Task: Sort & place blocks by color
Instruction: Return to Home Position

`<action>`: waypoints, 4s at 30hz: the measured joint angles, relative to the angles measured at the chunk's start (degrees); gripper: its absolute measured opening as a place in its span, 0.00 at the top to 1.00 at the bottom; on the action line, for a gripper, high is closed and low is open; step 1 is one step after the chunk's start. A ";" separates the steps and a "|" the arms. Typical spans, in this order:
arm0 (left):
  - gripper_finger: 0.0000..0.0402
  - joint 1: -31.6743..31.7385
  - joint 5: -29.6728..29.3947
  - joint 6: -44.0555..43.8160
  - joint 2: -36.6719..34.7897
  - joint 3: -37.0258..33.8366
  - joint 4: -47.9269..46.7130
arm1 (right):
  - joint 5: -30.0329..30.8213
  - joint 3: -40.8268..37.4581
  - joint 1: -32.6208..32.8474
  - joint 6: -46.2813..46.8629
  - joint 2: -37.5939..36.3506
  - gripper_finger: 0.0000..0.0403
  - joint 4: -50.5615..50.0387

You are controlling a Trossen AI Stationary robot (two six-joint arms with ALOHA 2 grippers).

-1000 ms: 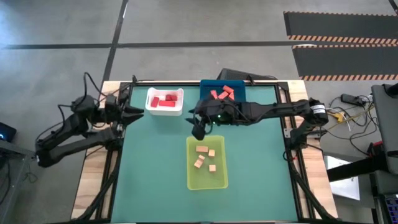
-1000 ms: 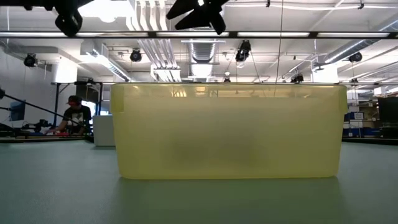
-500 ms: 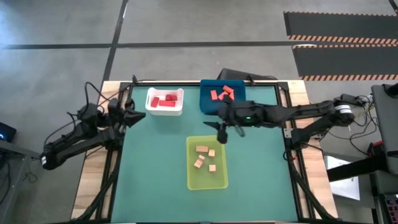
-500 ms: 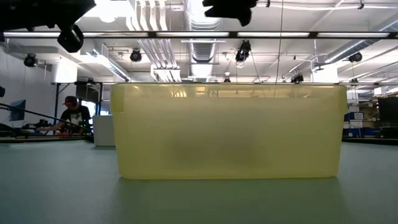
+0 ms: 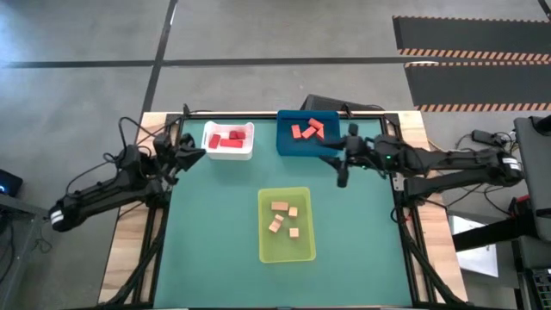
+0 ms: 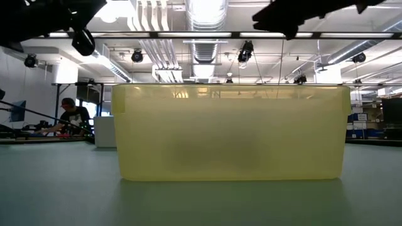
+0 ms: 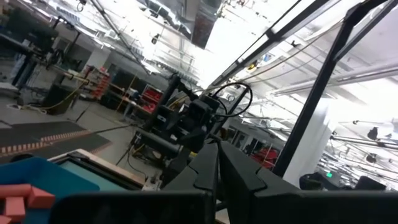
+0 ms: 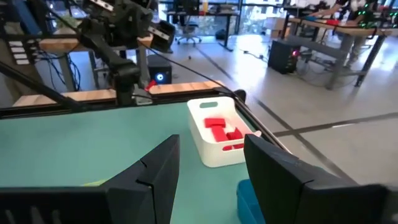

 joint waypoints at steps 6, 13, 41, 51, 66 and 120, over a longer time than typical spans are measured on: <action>1.00 0.01 -1.08 0.80 2.25 -0.29 3.48 | -0.93 -6.45 -1.65 -0.01 -9.04 0.58 0.04; 1.00 0.03 -2.74 3.04 4.67 -0.33 5.80 | -0.79 -11.32 -3.01 -1.16 -17.19 0.58 0.03; 1.00 -10.10 -0.72 -2.73 5.59 -0.36 13.00 | -1.22 -21.38 -5.93 -0.27 -36.88 0.58 -1.28; 1.00 -10.92 -0.61 -1.24 2.02 -1.19 12.96 | -1.30 -29.84 -5.92 2.29 -48.46 0.61 1.52; 1.00 -15.14 0.51 -9.32 -5.18 -9.77 12.35 | -2.25 -39.00 -5.92 5.51 -46.97 0.72 11.19; 1.00 -15.23 4.39 19.56 -11.81 -10.67 -13.51 | 3.79 -39.11 -5.94 10.12 -46.90 0.76 -3.87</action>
